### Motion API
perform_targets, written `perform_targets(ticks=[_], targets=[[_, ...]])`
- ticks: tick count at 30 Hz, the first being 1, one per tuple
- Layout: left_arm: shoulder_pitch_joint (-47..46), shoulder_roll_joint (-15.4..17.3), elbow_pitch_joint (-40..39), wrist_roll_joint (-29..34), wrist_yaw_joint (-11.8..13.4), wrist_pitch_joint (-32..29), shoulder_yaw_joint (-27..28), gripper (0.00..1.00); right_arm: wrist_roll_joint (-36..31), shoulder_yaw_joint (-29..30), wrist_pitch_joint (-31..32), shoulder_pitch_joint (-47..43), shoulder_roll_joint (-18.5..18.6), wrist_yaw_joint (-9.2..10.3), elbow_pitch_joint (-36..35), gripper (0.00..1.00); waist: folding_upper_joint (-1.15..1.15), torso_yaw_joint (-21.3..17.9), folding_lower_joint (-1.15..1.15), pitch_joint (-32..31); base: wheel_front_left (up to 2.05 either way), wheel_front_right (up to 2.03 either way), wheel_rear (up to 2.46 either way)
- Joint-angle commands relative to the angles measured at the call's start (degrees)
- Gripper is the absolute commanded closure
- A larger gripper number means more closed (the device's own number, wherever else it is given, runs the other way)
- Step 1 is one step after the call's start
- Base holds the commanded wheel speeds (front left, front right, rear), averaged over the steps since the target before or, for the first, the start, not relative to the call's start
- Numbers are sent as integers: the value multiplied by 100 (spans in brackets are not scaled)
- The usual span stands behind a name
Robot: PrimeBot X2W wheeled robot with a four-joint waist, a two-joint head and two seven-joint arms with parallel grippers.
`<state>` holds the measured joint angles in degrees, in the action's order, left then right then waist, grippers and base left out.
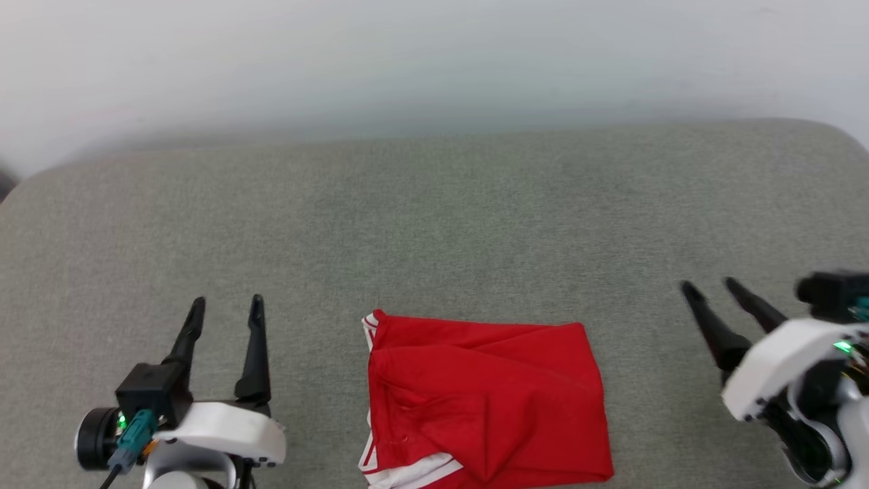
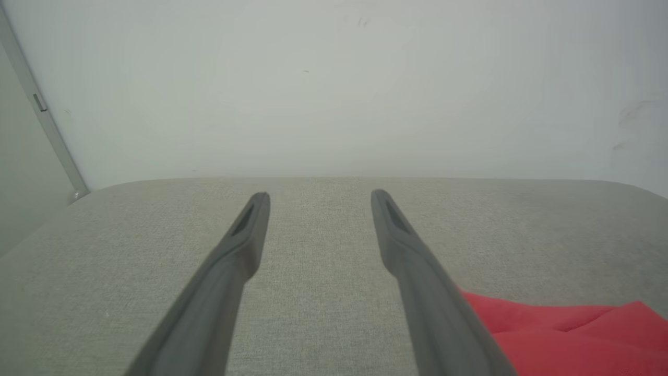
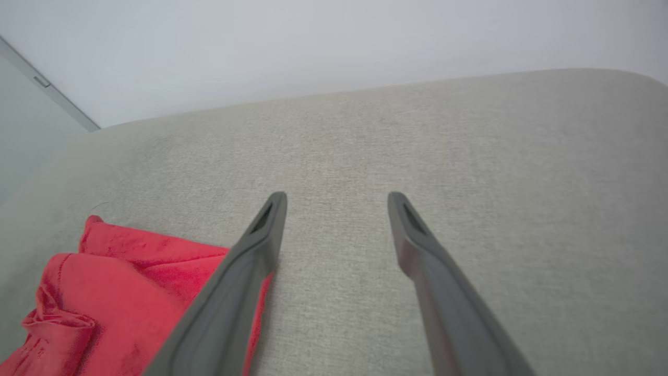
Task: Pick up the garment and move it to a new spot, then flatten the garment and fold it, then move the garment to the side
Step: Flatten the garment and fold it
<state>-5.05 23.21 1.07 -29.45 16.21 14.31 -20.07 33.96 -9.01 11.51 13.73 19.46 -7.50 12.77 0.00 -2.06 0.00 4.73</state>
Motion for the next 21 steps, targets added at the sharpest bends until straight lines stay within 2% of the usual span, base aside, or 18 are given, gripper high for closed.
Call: perform_targets(ticks=[1,6,12,21], targets=[[97,44,1,-19,39,27,46,0,-107,146,-71,-148,-38,2,-85,0,0,-81,0,-97,0,0,0],[370,102,-37,-30,122,56,145,0,-919,775,-461,-728,-273,2,-685,0,0,-185,0,-234,0,0,0],[593,107,-69,50,172,55,98,0,-1731,989,-986,-1167,-645,2,-1362,0,0,-201,0,-362,0,0,0],[732,82,-170,99,256,28,4,0,-2026,1013,-1062,-1393,-961,2,-1649,0,0,-118,0,-455,0,0,0]])
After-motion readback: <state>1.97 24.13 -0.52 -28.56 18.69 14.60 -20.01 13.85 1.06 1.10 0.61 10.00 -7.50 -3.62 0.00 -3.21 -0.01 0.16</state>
